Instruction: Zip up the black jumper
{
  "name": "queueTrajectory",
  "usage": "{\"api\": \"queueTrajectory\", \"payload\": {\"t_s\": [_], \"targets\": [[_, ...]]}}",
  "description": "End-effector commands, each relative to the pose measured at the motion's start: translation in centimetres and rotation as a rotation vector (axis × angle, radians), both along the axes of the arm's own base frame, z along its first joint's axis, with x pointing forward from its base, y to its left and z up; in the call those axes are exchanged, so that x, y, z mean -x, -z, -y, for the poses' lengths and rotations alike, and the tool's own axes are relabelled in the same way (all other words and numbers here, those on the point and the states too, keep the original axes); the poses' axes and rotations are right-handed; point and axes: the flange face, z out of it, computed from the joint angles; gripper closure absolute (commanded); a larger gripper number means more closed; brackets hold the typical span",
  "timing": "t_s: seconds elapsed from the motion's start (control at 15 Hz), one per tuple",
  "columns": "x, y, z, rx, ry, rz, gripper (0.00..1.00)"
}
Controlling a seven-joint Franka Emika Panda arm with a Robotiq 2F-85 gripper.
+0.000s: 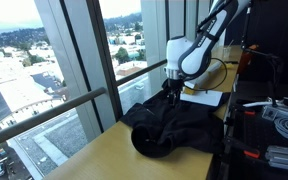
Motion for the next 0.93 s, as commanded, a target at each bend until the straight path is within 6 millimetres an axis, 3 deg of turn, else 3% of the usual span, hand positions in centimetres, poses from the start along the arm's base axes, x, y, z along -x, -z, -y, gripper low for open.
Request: {"api": "queueTrajectory", "payload": {"t_s": [0.0, 0.33, 0.87], "targets": [[1.5, -0.6, 1.0, 0.051, 0.019, -0.011, 0.00], [3.4, -0.4, 1.1, 0.059, 0.014, -0.032, 0.00], [2.9, 0.2, 2.6, 0.063, 0.021, -0.030, 0.00]]}}
